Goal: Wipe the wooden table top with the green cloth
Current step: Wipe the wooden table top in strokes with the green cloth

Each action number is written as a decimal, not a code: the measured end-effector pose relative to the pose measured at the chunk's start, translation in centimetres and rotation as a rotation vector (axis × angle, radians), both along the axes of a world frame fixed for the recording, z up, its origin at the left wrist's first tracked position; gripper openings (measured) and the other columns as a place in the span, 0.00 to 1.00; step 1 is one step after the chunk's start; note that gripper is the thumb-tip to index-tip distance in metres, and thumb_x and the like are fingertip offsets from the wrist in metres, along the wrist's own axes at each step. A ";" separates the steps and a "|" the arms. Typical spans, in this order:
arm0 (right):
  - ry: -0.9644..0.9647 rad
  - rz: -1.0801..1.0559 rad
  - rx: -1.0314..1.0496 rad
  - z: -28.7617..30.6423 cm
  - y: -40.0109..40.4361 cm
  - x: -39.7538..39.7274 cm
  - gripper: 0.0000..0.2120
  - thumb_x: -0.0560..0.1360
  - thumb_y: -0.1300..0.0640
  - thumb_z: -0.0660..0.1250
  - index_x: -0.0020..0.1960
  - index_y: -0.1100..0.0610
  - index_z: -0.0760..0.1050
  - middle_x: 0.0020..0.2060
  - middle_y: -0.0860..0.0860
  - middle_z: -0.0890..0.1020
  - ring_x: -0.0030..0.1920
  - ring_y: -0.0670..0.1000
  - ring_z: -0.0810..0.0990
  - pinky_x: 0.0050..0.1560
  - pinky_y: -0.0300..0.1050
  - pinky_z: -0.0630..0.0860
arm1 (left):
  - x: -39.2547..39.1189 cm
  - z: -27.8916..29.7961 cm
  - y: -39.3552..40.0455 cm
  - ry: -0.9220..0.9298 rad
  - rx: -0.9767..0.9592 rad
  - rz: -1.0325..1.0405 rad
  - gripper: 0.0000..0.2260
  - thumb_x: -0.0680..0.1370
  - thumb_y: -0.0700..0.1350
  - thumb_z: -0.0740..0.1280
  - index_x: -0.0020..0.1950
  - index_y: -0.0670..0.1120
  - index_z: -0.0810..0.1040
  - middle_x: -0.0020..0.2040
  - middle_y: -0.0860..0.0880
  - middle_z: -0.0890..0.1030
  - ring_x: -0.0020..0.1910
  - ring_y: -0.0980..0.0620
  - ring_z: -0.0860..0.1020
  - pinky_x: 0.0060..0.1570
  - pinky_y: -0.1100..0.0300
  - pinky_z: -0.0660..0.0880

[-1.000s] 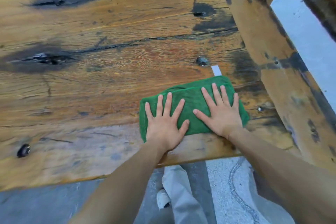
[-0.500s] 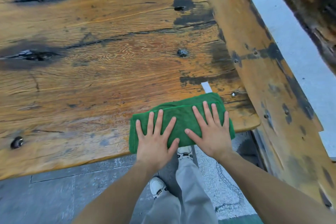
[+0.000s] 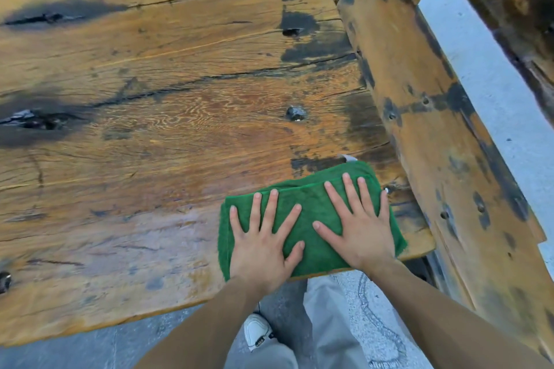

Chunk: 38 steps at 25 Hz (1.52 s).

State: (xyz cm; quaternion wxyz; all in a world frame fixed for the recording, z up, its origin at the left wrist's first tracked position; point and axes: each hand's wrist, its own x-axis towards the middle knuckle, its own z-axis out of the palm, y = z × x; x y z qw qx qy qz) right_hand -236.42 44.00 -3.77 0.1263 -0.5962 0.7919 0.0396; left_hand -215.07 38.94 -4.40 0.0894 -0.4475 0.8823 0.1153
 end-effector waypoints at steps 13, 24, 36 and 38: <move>-0.017 0.102 0.013 -0.7 -13.3 -8.3 0.39 0.74 0.23 0.39 0.78 0.37 0.34 0.80 0.47 0.35 0.79 0.52 0.32 0.75 0.66 0.34 | -7.7 -0.8 -11.3 -0.023 -0.015 0.094 0.30 0.80 0.69 0.37 0.81 0.62 0.42 0.83 0.47 0.42 0.81 0.40 0.41 0.72 0.26 0.40; -0.016 0.092 -0.030 -1.6 -24.3 -11.8 0.39 0.74 0.23 0.40 0.79 0.38 0.35 0.80 0.48 0.36 0.79 0.53 0.33 0.75 0.67 0.36 | -11.4 -1.6 -22.8 -0.012 -0.060 0.147 0.28 0.80 0.68 0.38 0.80 0.65 0.39 0.83 0.49 0.38 0.81 0.42 0.37 0.73 0.28 0.39; -0.025 0.099 -0.082 -2.3 -39.8 -16.0 0.39 0.74 0.23 0.40 0.79 0.38 0.34 0.80 0.48 0.34 0.79 0.53 0.32 0.76 0.66 0.36 | -15.7 -2.1 -38.5 0.022 -0.118 0.191 0.26 0.80 0.67 0.38 0.79 0.67 0.38 0.83 0.52 0.37 0.81 0.44 0.37 0.73 0.29 0.39; -0.023 0.105 -0.090 -2.4 -42.8 -16.7 0.39 0.74 0.23 0.40 0.79 0.38 0.35 0.80 0.48 0.35 0.79 0.54 0.32 0.76 0.66 0.36 | -16.4 -2.2 -41.3 0.019 -0.128 0.206 0.26 0.81 0.67 0.38 0.79 0.68 0.38 0.83 0.52 0.38 0.81 0.44 0.37 0.73 0.29 0.39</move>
